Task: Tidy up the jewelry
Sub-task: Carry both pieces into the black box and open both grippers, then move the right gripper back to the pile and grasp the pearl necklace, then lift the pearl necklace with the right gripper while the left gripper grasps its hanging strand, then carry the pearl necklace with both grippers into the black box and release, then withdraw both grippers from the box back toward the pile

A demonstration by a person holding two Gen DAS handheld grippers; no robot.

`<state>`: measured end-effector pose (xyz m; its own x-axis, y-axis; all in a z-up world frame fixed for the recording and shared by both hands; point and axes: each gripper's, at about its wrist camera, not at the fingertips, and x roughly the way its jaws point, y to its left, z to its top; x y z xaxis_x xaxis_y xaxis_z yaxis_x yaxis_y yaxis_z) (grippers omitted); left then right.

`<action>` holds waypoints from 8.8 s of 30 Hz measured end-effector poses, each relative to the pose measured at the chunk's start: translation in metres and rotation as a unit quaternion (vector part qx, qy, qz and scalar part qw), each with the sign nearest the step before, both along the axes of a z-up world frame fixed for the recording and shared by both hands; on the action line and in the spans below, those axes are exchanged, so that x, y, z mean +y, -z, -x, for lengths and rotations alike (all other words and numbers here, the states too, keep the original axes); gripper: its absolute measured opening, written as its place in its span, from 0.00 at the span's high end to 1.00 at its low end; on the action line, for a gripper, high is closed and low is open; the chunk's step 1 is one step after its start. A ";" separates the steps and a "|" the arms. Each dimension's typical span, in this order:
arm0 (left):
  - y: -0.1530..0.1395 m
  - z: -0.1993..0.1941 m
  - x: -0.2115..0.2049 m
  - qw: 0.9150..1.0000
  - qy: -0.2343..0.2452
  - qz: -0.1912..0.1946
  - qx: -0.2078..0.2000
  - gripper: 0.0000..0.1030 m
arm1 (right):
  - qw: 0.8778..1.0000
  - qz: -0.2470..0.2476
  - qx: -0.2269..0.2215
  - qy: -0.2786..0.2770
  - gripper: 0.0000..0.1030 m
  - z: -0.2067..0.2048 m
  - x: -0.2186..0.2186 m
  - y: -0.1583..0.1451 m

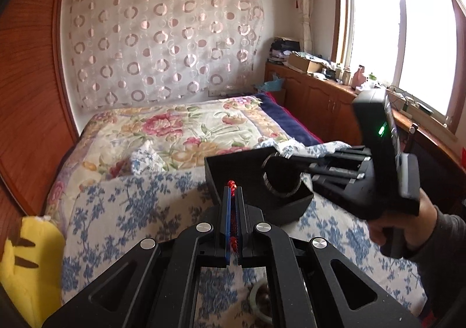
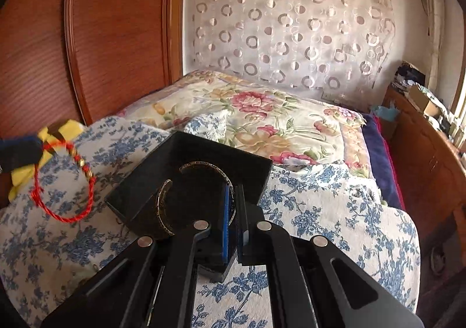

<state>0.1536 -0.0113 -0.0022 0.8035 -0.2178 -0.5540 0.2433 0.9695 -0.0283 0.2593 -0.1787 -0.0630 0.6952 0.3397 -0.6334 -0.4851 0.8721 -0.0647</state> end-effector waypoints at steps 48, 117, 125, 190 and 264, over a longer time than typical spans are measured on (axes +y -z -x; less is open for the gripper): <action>0.041 0.013 -0.023 0.997 0.040 -0.014 0.061 0.81 | 0.996 -0.063 0.029 -0.047 0.84 0.114 -0.043 0.017; 0.075 0.065 -0.037 0.993 0.069 0.015 0.092 0.80 | 0.997 -0.027 -0.068 0.041 0.95 0.122 -0.120 -0.067; 0.079 0.055 -0.055 0.991 0.086 0.005 0.100 0.80 | 0.993 -0.034 -0.093 0.067 0.95 0.125 -0.145 -0.084; -0.058 0.038 -0.017 0.997 0.067 0.023 -0.026 0.94 | 0.991 -0.031 -0.098 0.083 0.95 0.102 -0.134 -0.082; 0.048 0.014 0.006 0.997 0.025 -0.009 0.070 0.75 | 0.998 -0.053 -0.007 -0.039 0.88 0.088 -0.033 -0.039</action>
